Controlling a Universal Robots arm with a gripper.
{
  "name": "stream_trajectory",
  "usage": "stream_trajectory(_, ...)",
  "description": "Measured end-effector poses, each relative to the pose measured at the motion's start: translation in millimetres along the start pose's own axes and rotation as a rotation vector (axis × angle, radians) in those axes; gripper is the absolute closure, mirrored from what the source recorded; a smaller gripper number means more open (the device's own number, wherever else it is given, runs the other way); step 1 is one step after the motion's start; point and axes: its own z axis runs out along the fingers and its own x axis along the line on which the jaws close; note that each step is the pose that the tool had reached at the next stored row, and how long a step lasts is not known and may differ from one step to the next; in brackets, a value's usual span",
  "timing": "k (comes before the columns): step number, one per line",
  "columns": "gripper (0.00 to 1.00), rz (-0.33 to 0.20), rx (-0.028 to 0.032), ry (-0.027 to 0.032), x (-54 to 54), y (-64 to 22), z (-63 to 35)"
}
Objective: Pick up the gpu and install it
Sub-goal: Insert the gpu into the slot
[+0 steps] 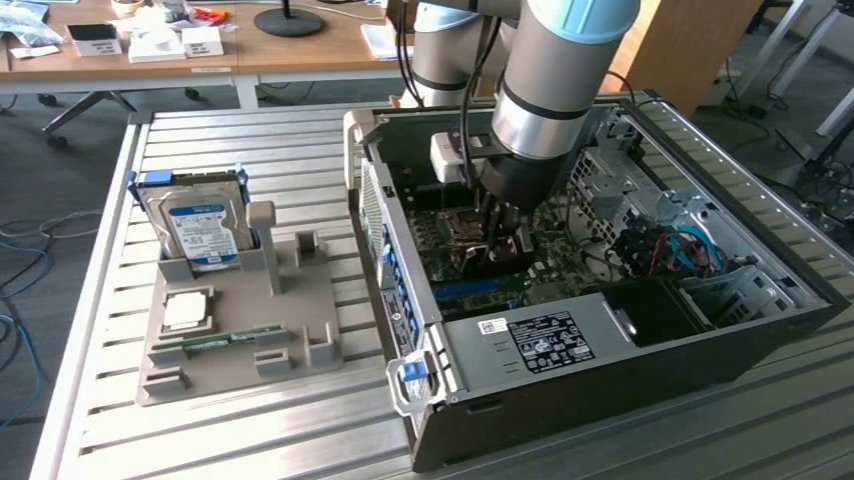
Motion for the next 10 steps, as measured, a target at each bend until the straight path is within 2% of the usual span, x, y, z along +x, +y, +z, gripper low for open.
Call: stream_trajectory(10, 0.73, 0.000, -0.0009, 0.0001, 0.1, 0.0, 1.7)
